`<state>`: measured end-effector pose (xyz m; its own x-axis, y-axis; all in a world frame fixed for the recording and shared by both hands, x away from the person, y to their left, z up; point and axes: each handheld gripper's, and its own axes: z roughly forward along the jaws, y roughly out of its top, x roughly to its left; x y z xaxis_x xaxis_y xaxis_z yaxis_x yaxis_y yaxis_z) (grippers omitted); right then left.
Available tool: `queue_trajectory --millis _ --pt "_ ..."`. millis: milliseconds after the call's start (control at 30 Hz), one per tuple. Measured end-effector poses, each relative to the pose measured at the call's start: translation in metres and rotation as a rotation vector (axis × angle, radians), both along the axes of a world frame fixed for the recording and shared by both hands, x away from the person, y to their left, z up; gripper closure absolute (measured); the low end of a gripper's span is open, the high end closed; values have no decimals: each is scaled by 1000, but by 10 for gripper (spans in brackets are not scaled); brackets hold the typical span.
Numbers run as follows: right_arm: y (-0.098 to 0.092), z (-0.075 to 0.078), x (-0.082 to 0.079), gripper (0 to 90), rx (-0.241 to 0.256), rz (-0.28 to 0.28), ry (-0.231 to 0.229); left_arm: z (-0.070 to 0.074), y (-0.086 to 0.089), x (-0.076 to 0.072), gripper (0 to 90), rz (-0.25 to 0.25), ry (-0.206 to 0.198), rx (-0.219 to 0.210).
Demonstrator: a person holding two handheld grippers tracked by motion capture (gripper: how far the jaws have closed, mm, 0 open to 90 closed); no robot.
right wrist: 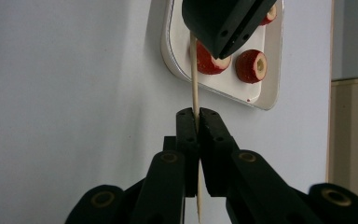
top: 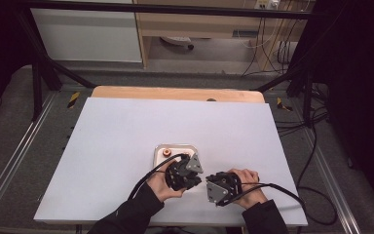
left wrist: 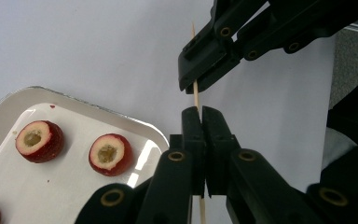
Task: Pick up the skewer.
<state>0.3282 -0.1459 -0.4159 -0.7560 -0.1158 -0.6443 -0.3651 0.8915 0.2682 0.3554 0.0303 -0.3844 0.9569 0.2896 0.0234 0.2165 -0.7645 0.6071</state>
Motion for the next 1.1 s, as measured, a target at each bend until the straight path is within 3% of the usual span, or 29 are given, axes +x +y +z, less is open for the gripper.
queue_trajectory --millis 300,400,433,467,567,667,900,1100 --pt "0 1 -2 891 -33 12 -40 1 1 3 870 18 22 -4" --pt "0 2 -2 891 -52 1 -58 1 2 6 758 28 36 18" --pt "0 3 -2 891 -78 -1 -77 0 4 8 749 35 67 40" --pt "1 3 -2 891 -93 2 -85 0 4 8 727 35 67 40" --pt "6 4 -2 891 -129 16 -120 -1 7 13 718 39 112 96" --pt "12 5 -3 890 -179 7 -153 -2 7 15 744 48 136 148" --pt "24 5 -2 890 -234 59 -189 -4 8 16 844 50 152 191" --pt "28 6 -3 890 -252 85 -211 -7 4 17 863 49 175 224"
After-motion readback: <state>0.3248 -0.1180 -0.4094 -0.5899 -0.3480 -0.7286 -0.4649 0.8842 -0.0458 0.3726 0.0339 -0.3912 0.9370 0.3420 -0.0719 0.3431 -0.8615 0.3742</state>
